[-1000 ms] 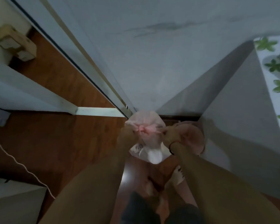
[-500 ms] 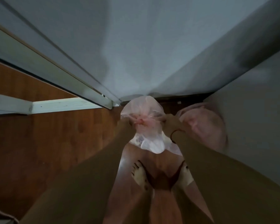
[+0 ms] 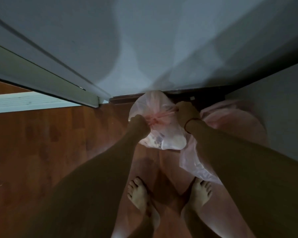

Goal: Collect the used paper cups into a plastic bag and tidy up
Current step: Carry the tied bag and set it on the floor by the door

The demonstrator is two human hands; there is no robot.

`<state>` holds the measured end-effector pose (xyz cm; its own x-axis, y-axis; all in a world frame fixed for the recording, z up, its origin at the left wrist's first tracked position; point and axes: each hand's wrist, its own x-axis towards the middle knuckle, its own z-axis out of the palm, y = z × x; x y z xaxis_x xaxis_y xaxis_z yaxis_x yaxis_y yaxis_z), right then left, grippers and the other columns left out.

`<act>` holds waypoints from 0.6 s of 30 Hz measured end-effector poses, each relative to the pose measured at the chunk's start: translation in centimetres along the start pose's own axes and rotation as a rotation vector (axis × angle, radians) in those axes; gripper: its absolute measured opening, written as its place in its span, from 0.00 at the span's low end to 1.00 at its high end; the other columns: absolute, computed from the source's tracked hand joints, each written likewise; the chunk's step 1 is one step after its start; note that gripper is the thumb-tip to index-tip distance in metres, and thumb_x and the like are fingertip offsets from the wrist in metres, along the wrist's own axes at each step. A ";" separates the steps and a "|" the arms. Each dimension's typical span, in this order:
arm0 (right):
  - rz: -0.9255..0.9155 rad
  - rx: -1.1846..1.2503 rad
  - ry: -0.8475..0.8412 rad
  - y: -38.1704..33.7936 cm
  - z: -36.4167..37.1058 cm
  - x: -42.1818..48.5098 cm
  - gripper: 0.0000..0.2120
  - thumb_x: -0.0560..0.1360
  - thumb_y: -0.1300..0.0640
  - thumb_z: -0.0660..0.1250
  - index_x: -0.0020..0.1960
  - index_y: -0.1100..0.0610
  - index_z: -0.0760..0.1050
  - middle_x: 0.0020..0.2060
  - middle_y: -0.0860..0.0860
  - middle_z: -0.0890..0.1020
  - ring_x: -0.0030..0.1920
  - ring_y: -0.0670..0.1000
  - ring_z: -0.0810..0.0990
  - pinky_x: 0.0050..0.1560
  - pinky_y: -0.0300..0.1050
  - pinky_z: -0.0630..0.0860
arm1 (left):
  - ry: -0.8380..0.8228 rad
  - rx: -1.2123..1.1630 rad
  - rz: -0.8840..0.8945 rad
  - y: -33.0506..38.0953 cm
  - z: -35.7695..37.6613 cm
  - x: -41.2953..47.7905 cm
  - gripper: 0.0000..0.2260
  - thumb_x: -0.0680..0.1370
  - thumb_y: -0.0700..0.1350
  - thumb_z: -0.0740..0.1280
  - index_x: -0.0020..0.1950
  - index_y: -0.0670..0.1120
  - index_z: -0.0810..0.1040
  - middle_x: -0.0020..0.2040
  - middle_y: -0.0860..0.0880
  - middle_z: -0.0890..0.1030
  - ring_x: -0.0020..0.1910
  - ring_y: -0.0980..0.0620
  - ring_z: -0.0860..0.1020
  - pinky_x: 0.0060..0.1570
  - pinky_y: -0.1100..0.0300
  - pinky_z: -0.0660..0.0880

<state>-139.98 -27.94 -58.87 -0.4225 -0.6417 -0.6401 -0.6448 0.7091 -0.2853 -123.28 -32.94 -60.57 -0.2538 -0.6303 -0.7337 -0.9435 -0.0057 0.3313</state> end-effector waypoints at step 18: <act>0.021 -0.067 0.021 0.7 1.3 0.3 0.15 0.80 0.63 0.57 0.63 0.63 0.76 0.62 0.62 0.78 0.64 0.60 0.76 0.65 0.50 0.73 | -0.073 -0.107 -0.118 0.1 2.7 0.8 0.16 0.78 0.48 0.67 0.59 0.36 0.77 0.51 0.40 0.83 0.48 0.41 0.83 0.48 0.54 0.81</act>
<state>-139.70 -27.26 -60.16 -0.4489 -0.6336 -0.6302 -0.6769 0.7015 -0.2231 -124.20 -31.36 -62.72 -0.1608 -0.5620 -0.8114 -0.9406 -0.1618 0.2985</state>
